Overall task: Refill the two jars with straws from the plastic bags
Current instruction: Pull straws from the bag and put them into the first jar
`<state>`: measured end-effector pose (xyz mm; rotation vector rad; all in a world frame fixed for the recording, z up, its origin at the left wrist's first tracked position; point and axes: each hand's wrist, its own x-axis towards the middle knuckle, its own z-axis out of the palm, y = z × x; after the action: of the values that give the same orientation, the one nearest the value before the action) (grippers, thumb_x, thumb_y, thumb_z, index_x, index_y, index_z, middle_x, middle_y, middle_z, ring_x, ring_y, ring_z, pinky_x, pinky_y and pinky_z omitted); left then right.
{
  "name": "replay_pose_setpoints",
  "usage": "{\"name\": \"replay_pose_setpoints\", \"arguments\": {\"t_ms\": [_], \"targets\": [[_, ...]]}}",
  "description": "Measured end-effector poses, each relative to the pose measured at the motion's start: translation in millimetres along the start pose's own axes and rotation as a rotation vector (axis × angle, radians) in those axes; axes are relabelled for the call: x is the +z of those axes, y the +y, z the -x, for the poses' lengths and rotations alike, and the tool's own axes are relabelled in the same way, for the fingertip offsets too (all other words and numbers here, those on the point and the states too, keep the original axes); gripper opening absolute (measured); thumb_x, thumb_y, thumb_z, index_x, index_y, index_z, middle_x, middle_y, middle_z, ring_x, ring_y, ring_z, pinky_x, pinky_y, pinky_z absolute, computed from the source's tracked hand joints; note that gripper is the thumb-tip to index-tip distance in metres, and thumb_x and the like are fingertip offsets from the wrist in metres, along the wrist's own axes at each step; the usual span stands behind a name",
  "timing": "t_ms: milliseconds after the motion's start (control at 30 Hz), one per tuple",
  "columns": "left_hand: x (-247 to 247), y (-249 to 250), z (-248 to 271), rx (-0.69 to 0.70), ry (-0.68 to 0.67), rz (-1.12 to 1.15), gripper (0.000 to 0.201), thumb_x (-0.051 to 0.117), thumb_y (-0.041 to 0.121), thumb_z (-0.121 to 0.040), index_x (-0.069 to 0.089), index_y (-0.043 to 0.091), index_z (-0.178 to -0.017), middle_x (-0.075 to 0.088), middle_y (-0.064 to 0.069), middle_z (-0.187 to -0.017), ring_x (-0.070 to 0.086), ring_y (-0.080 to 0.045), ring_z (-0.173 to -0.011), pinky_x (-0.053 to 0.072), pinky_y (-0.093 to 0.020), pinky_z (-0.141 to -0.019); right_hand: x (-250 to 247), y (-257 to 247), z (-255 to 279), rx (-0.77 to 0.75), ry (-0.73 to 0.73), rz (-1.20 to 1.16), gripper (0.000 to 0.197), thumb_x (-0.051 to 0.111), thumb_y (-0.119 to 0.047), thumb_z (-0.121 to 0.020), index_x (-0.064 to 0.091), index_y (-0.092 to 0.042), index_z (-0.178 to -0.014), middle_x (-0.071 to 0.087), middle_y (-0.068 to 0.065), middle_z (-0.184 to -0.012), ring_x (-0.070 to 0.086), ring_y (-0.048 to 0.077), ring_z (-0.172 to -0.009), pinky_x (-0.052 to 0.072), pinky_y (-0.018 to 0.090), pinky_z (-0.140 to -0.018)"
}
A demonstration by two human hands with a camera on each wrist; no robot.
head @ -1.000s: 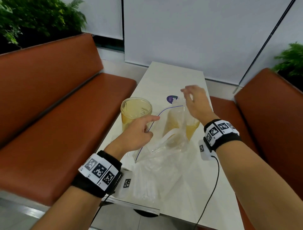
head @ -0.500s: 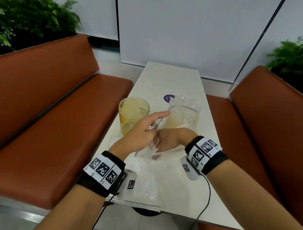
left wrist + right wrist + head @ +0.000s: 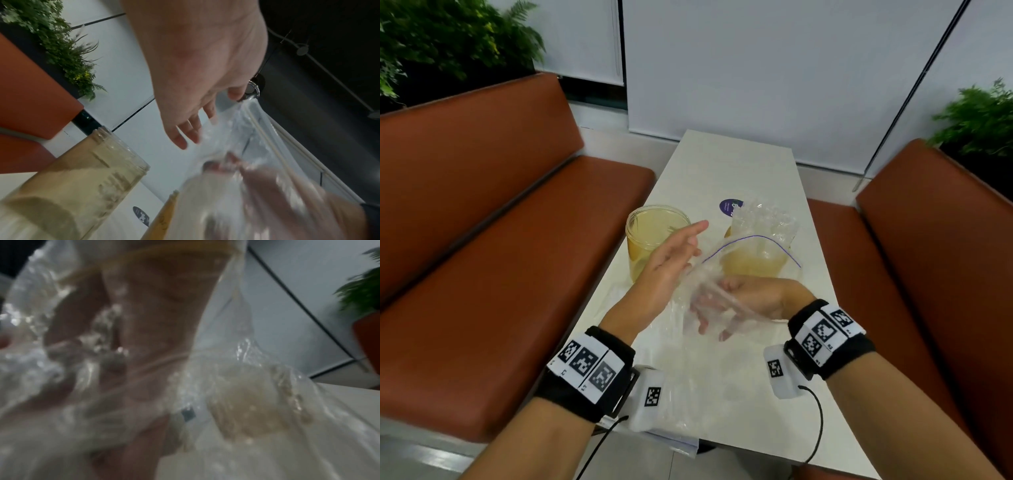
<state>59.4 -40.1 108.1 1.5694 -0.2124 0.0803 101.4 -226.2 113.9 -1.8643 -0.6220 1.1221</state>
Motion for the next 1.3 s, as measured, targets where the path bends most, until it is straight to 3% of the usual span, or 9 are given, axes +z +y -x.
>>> {"name": "replay_pose_setpoints", "arguments": {"t_ms": [67, 133, 267, 367, 500, 800, 933, 1100, 1300], "targets": [[-7, -9, 5, -0.009, 0.009, -0.045, 0.056, 0.048, 0.062, -0.088, 0.056, 0.035, -0.138, 0.06, 0.015, -0.128, 0.055, 0.0, -0.121, 0.044, -0.019, -0.099, -13, -3, 9, -0.11, 0.072, -0.146, 0.016, 0.062, 0.0, -0.095, 0.065, -0.007, -0.109, 0.063, 0.022, -0.107, 0.068, 0.031, -0.106, 0.049, 0.07, -0.097], [-13, -18, 11, -0.07, -0.06, -0.097, 0.06, 0.057, 0.066, -0.081, 0.058, 0.035, -0.133, 0.061, 0.017, -0.13, 0.056, -0.002, -0.123, 0.044, -0.027, -0.106, -22, -9, 17, -0.222, 0.103, -0.326, 0.012, 0.055, -0.009, -0.1, 0.062, -0.005, -0.108, 0.058, 0.023, -0.108, 0.065, 0.033, -0.105, 0.044, 0.073, -0.097], [-14, -25, 22, -0.123, -0.186, -0.221, 0.028, 0.054, 0.043, -0.099, 0.071, 0.025, -0.112, 0.073, 0.011, -0.107, 0.07, -0.009, -0.093, 0.052, -0.026, -0.081, -34, -14, 17, -0.272, 0.324, -0.497, 0.036, 0.07, -0.038, -0.092, 0.062, -0.006, -0.105, 0.062, 0.029, -0.116, 0.064, 0.041, -0.113, 0.055, 0.06, -0.09], [-16, -27, 26, -0.226, -0.118, -0.135, 0.029, 0.046, 0.032, -0.104, 0.069, 0.02, -0.117, 0.075, -0.001, -0.107, 0.075, -0.021, -0.087, 0.058, -0.034, -0.075, -35, -16, 15, -0.202, 0.541, -0.486, 0.032, 0.058, -0.033, -0.102, 0.066, -0.002, -0.102, 0.063, 0.037, -0.108, 0.061, 0.053, -0.118, 0.059, 0.054, -0.086], [-31, -31, 34, -0.33, -0.124, -0.051, 0.033, 0.037, 0.025, -0.107, 0.063, 0.011, -0.121, 0.077, -0.007, -0.107, 0.075, -0.033, -0.089, 0.059, -0.037, -0.07, -40, -29, 28, -0.326, 0.671, -0.577, 0.034, 0.041, -0.029, -0.109, 0.057, -0.013, -0.084, 0.067, 0.006, -0.071, 0.076, 0.024, -0.074, 0.055, 0.043, -0.075], [-53, -40, 40, -0.428, -0.101, -0.104, 0.03, 0.038, 0.017, -0.107, 0.063, 0.005, -0.117, 0.077, -0.012, -0.103, 0.073, -0.039, -0.079, 0.054, -0.038, -0.066, -121, -95, 73, -0.903, 1.146, -0.42, 0.02, 0.04, -0.028, -0.109, 0.051, -0.012, -0.105, 0.056, 0.001, -0.069, 0.059, 0.022, -0.067, 0.053, 0.039, -0.069], [-54, -41, 37, -0.437, -0.104, -0.152, 0.029, 0.038, 0.017, -0.107, 0.065, 0.011, -0.118, 0.077, -0.008, -0.104, 0.073, -0.039, -0.078, 0.055, -0.038, -0.063, -143, -96, 53, -0.825, 1.306, -0.195, 0.015, 0.041, -0.022, -0.108, 0.054, -0.016, -0.108, 0.055, -0.003, -0.065, 0.055, 0.015, -0.06, 0.046, 0.032, -0.06], [-56, -36, 36, -0.467, -0.107, -0.192, 0.029, 0.038, 0.019, -0.107, 0.065, 0.014, -0.117, 0.077, -0.006, -0.104, 0.071, -0.046, -0.083, 0.056, -0.037, -0.062, -146, -62, 11, -0.569, 1.237, -0.072, 0.018, 0.04, -0.02, -0.108, 0.055, -0.025, -0.1, 0.055, -0.003, -0.066, 0.056, 0.01, -0.057, 0.044, 0.026, -0.054], [-66, -36, 41, -0.493, -0.072, -0.194, 0.029, 0.039, 0.022, -0.107, 0.065, 0.014, -0.117, 0.077, -0.007, -0.104, 0.072, -0.041, -0.075, 0.055, -0.037, -0.061, -136, 1, -20, -0.32, 1.117, -0.087, 0.02, 0.047, -0.017, -0.107, 0.065, -0.017, -0.098, 0.066, 0.003, -0.077, 0.062, 0.018, -0.078, 0.049, 0.037, -0.077]]}}
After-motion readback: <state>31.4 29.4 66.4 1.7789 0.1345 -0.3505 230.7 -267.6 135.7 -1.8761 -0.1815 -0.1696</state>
